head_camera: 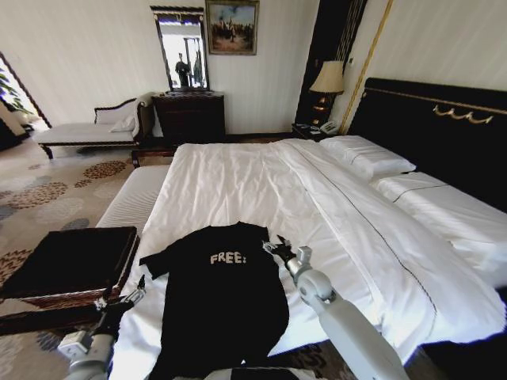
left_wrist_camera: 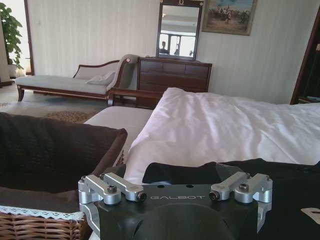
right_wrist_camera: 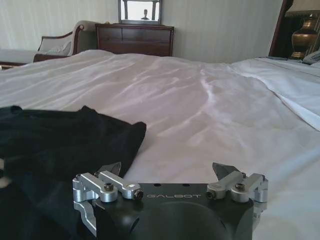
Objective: Fold the clothes on the bed and place them into the basket.
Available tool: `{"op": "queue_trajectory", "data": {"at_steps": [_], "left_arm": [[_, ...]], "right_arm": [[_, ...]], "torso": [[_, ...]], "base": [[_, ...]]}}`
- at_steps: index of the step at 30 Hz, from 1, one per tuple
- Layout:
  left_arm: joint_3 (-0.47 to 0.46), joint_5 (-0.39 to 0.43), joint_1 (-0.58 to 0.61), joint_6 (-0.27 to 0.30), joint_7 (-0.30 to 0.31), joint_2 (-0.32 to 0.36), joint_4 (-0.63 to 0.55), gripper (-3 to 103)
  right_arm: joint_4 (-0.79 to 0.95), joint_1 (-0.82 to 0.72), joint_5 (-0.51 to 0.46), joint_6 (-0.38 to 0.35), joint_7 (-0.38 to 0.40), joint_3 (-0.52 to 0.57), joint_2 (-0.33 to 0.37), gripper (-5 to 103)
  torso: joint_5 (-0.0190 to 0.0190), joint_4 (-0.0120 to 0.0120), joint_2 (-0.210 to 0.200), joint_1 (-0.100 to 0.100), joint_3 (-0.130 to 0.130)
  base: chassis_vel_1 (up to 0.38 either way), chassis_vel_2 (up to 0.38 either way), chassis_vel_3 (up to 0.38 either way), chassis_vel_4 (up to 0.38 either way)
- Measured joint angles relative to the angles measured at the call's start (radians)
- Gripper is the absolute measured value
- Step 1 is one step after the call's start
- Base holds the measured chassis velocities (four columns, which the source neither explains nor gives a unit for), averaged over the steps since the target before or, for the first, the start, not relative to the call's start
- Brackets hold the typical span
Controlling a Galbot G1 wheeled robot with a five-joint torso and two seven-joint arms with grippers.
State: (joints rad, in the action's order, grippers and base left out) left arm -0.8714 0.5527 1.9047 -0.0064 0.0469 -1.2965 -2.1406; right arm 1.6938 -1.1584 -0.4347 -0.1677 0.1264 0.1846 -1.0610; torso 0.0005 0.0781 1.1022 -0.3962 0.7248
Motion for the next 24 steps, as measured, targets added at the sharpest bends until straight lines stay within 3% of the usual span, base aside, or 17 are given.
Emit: {"op": "queue_trajectory", "data": {"at_steps": [3, 8, 24], "left_arm": [[0.001, -0.002, 0.001, 0.000, 0.000, 0.001, -0.003, 100], [-0.003, -0.001, 0.003, 0.000, 0.000, 0.004, -0.007, 100], [0.003, 0.004, -0.002, -0.001, -0.003, 0.004, 0.008, 100]], "right_arm": [[-0.012, -0.044, 0.086, 0.028, -0.025, 0.001, 0.007, 100], [-0.014, -0.059, 0.150, 0.042, -0.040, -0.018, 0.007, 100], [0.083, -0.144, 0.210, 0.035, -0.055, -0.054, 0.051, 100]], "torso": [[-0.0004, -0.0002, 0.000, 0.000, 0.000], [-0.0004, -0.0003, 0.000, 0.000, 0.000], [-0.0006, -0.0001, 0.000, 0.000, 0.000]], "base": [[0.000, 0.000, 0.000, 0.000], [0.000, 0.000, 0.000, 0.000], [0.000, 0.000, 0.000, 0.000]]}}
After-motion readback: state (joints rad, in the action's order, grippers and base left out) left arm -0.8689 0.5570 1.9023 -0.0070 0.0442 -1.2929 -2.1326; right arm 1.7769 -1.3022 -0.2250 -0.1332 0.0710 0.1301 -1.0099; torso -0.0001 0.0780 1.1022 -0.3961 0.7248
